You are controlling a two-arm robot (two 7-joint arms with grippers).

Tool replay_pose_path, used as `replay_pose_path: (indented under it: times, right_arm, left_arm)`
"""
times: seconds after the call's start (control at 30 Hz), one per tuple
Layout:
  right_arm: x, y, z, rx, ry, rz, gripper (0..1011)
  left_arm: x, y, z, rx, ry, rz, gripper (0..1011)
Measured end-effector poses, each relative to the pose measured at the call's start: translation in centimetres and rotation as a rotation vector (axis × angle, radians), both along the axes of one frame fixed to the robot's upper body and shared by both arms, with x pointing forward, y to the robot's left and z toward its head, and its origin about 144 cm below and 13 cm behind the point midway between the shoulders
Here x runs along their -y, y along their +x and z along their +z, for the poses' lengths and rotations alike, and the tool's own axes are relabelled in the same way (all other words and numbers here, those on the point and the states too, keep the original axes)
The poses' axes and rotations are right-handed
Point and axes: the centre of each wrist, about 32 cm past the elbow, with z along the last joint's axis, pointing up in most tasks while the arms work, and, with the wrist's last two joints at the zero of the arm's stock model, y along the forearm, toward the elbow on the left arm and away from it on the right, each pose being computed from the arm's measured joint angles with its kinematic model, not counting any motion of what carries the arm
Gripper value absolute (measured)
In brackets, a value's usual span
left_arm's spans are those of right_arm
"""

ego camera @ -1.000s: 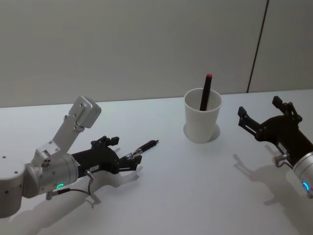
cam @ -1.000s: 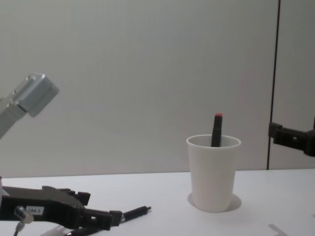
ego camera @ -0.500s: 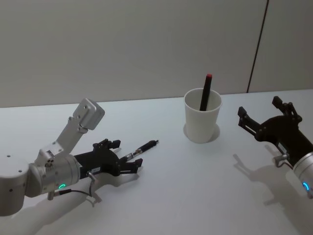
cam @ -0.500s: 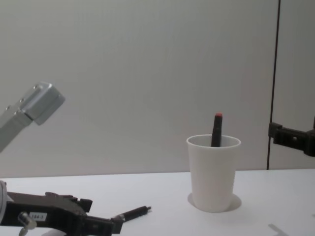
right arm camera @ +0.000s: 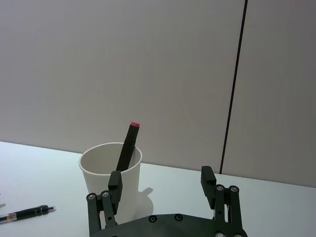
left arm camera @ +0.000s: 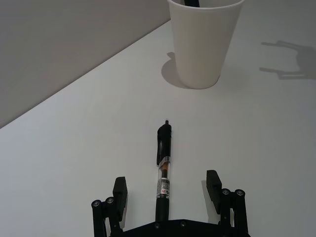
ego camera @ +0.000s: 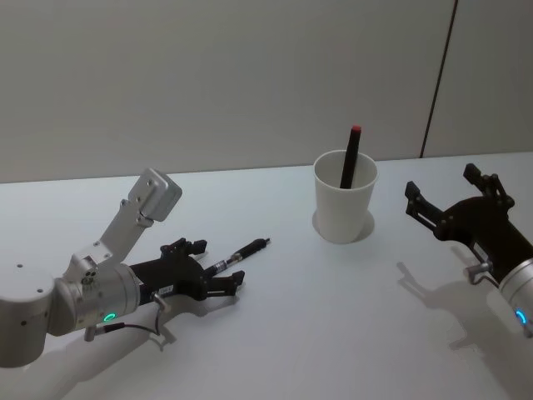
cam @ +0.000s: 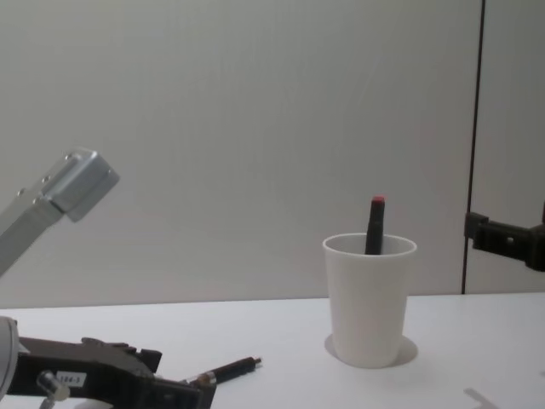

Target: Place the pen into the pen holder.

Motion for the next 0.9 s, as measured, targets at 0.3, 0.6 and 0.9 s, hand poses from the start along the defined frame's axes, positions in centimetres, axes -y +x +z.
replay_pose_path:
  times: [0.3, 0.6, 0.9]
  right_arm:
    - [0.0, 0.0, 0.0, 0.0, 0.0, 0.0, 1002]
    - [0.0, 0.0, 0.0, 0.0, 0.0, 0.0, 1001]
    - [0.0, 0.0, 0.0, 0.0, 0.0, 0.0, 1002]
  left_arm:
    - [0.19, 0.05, -0.01, -0.01, 0.004, 0.006, 1001]
    - [0.37, 0.14, 0.02, -0.018, 0.013, 0.007, 1001]
    - [0.46, 0.19, 0.04, -0.023, 0.019, 0.007, 1001]
